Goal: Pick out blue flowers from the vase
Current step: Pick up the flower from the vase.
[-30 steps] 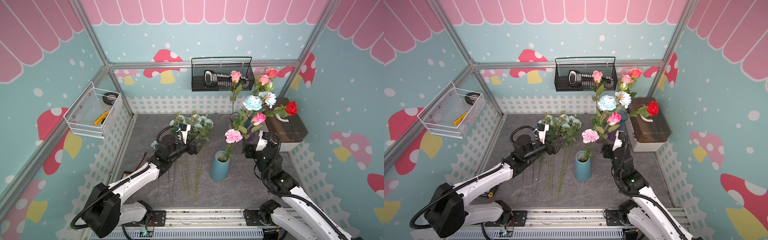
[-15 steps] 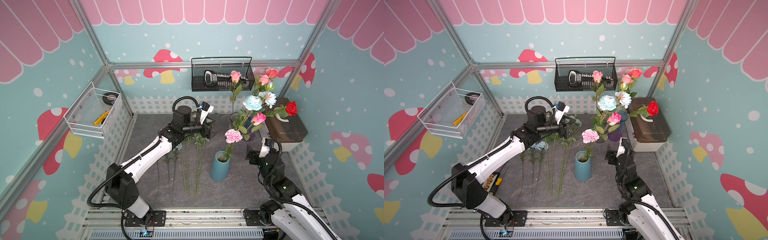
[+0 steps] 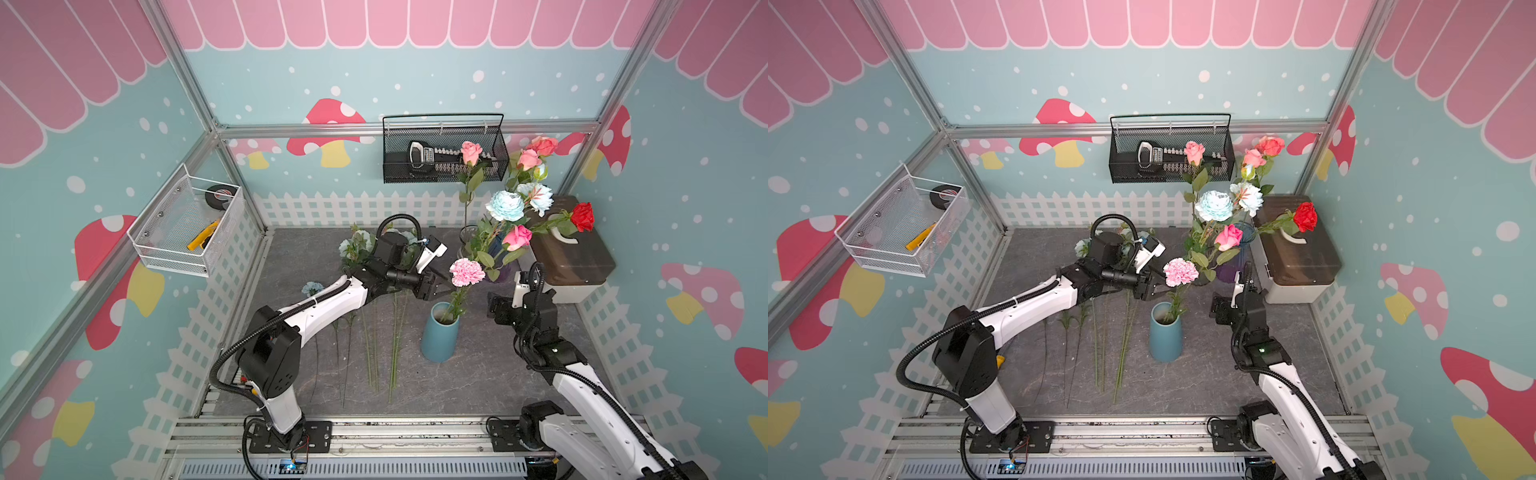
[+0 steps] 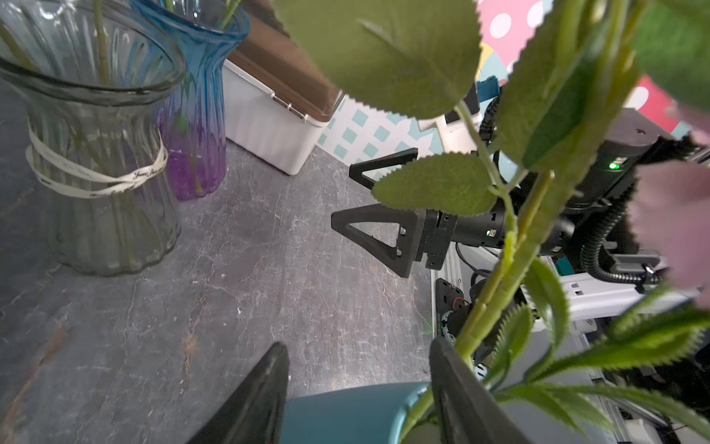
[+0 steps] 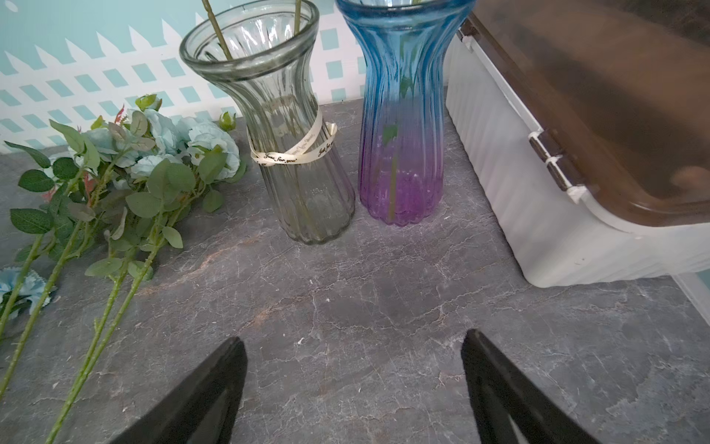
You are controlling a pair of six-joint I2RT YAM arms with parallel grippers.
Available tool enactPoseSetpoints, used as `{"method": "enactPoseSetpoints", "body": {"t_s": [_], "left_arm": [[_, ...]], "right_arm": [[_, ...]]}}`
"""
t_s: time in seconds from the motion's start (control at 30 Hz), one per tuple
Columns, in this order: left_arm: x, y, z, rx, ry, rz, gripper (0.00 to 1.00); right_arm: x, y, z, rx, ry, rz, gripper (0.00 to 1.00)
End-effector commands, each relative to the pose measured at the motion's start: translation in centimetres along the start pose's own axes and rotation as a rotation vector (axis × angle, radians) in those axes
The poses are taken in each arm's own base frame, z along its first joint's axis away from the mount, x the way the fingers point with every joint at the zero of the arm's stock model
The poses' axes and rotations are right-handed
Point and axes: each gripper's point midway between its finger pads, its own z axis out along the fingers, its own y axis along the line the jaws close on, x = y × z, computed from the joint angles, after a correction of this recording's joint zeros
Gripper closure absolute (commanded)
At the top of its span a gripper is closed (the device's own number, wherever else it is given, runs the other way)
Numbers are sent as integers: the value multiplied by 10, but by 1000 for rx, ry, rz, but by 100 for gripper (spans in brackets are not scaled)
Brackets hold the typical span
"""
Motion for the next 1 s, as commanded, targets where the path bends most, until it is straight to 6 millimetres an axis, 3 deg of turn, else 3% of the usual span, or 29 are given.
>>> {"method": "enactPoseSetpoints", "body": {"t_s": [0.0,0.47,0.73,0.97], "left_arm": [[-19,-18,6,57,-26,56,47],[-14,-28,-7,20,-40,72,48],[-19,-48,-12,89,-71,86,47],[-20,-46,-8,86,-74,79,48]], "right_arm": [[-9,4,-2,-30,-38,22,13],[-4,11,8,-57,0,20,14],[0,11,8,-61,6,22,14],[0,13,10,-72,11,24,15]]}}
